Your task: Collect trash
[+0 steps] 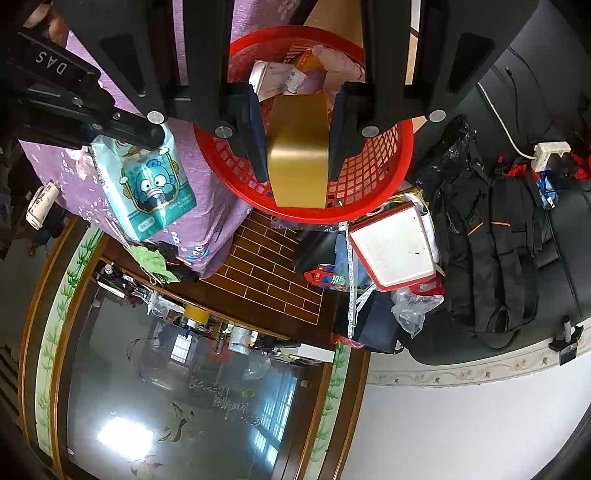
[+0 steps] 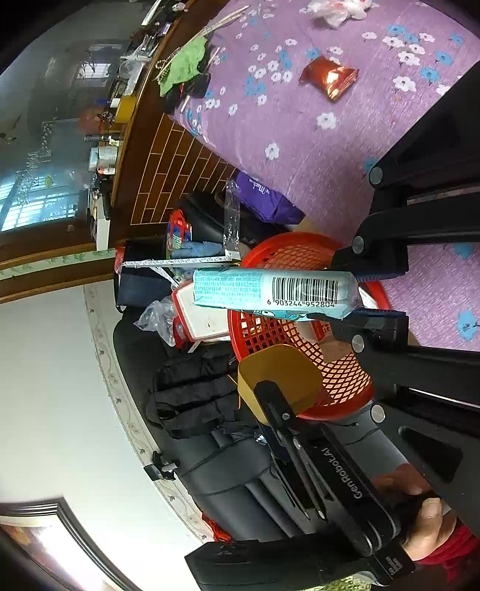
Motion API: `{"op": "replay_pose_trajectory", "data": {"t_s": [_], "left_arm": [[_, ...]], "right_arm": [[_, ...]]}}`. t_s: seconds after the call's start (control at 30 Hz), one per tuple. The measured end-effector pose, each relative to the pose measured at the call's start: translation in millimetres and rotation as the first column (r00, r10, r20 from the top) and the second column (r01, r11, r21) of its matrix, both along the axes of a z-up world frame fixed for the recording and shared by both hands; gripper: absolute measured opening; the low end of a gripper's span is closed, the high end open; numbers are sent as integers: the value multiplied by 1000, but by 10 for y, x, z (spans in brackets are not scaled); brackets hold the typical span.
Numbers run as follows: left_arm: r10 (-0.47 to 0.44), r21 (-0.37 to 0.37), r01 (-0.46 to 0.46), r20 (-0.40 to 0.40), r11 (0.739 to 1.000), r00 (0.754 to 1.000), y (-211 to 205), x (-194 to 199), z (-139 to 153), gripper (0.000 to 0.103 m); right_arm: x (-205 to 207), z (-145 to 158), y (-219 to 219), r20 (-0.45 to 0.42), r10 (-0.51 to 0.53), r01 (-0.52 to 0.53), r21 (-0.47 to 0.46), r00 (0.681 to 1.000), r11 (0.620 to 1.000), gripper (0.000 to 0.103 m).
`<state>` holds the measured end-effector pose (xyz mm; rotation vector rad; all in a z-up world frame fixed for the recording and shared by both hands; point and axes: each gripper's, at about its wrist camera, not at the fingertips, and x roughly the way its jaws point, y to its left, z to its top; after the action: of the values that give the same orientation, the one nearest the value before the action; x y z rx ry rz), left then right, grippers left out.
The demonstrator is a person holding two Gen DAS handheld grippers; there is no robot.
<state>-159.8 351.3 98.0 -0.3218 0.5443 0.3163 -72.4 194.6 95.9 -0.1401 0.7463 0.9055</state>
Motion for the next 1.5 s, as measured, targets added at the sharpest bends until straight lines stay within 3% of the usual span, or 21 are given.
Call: {"op": "replay_pose_trajectory", "data": {"t_s": [0.27, 0.3, 0.37, 0.4, 0.5, 0.53, 0.57, 0.63, 0.83, 0.97, 1.13, 1.33, 1.5], "left_arm": [[11, -27, -12, -4, 1000, 1000, 137, 57, -103, 31], [11, -30, -11, -6, 999, 1000, 150, 61, -114, 35], [25, -37, -25, -1, 999, 1000, 181, 42, -126, 56], [32, -37, -31, 8, 999, 999, 197, 20, -125, 57], [41, -43, -40, 22, 998, 999, 223, -16, -106, 59], [50, -46, -49, 24, 998, 998, 222, -38, -100, 66], [68, -38, -67, 29, 997, 997, 204, -74, -91, 73], [90, -1, -90, 46, 996, 995, 140, -150, -66, 83], [124, 178, -135, 68, 975, 990, -229, -400, 11, 101], [190, 274, -198, 53, 941, 980, -471, -485, 7, 103], [173, 368, -177, 44, 913, 984, -750, -546, -48, 103], [219, 359, -214, 30, 908, 975, -958, -667, -92, 103], [251, 329, -253, 51, 910, 967, -999, -725, -62, 103]], "right_arm": [[129, -117, 305, -8, 14, -15, -44, 1000, 999, 18], [133, -123, 330, -2, 19, -19, -44, 1000, 999, 26], [114, -96, 315, 27, 18, -18, -25, 999, 1000, 38], [108, -76, 292, 39, 10, -9, -18, 999, 1000, 42], [96, -4, 154, 53, -23, 22, 4, 998, 1000, 43], [89, 19, 115, 56, -34, 33, 10, 998, 999, 46], [75, 42, 50, 61, -48, 47, 11, 997, 999, 50], [47, 68, -62, 85, -85, 85, 3, 993, 996, 73], [-202, 80, -404, 229, -204, 226, -72, 952, 971, 87], [-392, 54, -624, 272, -232, 259, -67, 934, 964, 93], [-623, 27, -877, 317, -266, 292, -39, 911, 956, 95], [-774, 32, -1200, 352, -321, 337, 18, 879, 941, 97], [-852, 49, -1344, 341, -323, 323, 58, 883, 944, 98]]}}
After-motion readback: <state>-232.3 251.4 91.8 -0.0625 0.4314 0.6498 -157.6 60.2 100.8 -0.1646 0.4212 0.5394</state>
